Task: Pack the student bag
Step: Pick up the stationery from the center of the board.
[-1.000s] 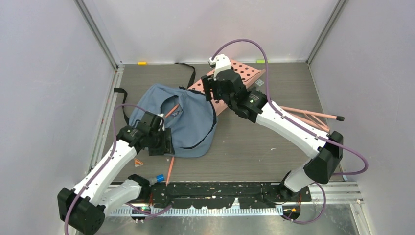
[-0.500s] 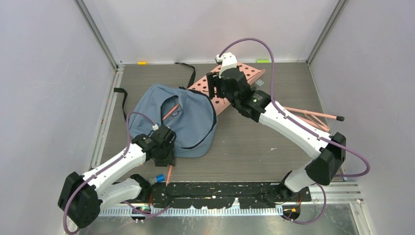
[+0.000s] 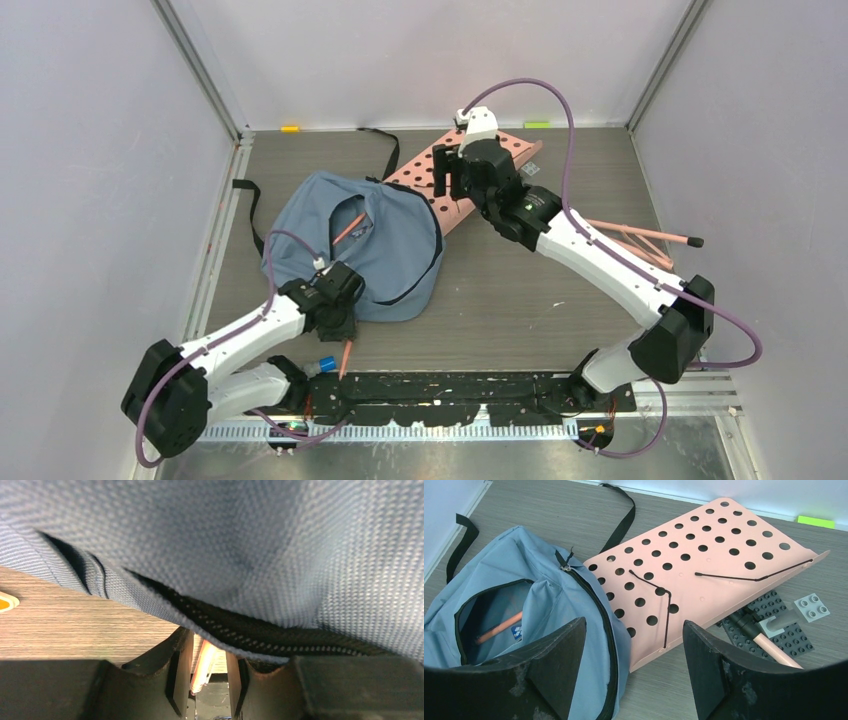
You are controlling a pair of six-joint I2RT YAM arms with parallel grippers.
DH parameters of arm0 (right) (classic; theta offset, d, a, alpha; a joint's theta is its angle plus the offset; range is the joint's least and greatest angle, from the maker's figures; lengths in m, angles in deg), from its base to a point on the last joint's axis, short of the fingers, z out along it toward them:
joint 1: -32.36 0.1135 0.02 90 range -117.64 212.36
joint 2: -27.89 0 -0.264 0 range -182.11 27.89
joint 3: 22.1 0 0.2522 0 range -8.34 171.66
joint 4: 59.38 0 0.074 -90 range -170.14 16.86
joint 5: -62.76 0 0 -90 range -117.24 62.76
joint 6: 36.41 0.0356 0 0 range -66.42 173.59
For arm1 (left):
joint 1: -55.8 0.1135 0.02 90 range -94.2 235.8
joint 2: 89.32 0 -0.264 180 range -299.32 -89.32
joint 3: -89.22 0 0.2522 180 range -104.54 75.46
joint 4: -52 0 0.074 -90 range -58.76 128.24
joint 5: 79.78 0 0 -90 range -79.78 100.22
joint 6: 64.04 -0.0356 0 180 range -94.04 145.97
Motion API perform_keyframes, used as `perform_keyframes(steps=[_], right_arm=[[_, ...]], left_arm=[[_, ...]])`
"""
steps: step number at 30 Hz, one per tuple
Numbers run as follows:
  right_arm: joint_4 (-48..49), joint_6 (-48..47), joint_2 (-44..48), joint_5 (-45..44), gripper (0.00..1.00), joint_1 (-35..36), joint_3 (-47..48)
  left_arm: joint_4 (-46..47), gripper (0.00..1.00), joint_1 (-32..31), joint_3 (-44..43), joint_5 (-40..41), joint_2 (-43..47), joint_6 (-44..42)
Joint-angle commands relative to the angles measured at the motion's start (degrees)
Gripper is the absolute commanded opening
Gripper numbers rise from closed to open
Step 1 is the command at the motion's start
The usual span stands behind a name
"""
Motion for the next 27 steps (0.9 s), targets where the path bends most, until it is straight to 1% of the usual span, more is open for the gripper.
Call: perform_keyframes(steps=[1,6,10,12,17,20,23,27], right_arm=[[3.7,2.1,3.3,-1.0,0.77,-0.7,-0.5],[3.8,3.4,4.2,-1.4,0.77,-1.5,-1.5],[4.4,4.2,4.9,-1.5,0.77,-2.3,-2.5],[4.6,4.5,5.3,-1.7,0.77,-2.6,-2.8],[4.8,4.2,5.6,-1.7,0.77,-3.0,-3.1],[4.8,3.7,5.4,-2.2,0.77,-3.0,-3.1],[4.8,3.1,5.2,-2.6,0.77,-3.0,-3.2],[4.8,2.6,5.4,-2.7,0.77,-3.2,-3.2]], left_arm=[[1.5,0.31,-1.4,-0.6,2.5,-2.3,1.1],[0.7,0.27,-3.9,-1.4,3.5,-5.9,1.7],[0.1,0.18,-4.7,-2.1,4.9,-7.6,2.2],[-0.2,0.11,-4.8,-2.4,5.2,-7.4,2.4],[-1.9,0.00,-4.9,-2.5,4.8,-3.2,3.5],[-3.4,0.00,-4.9,-3.4,4.4,1.9,4.6],[-9.1,0.00,-4.9,-6.4,6.2,4.2,6.1],[-16.3,0.00,-4.8,-12.5,6.3,6.3,6.3]])
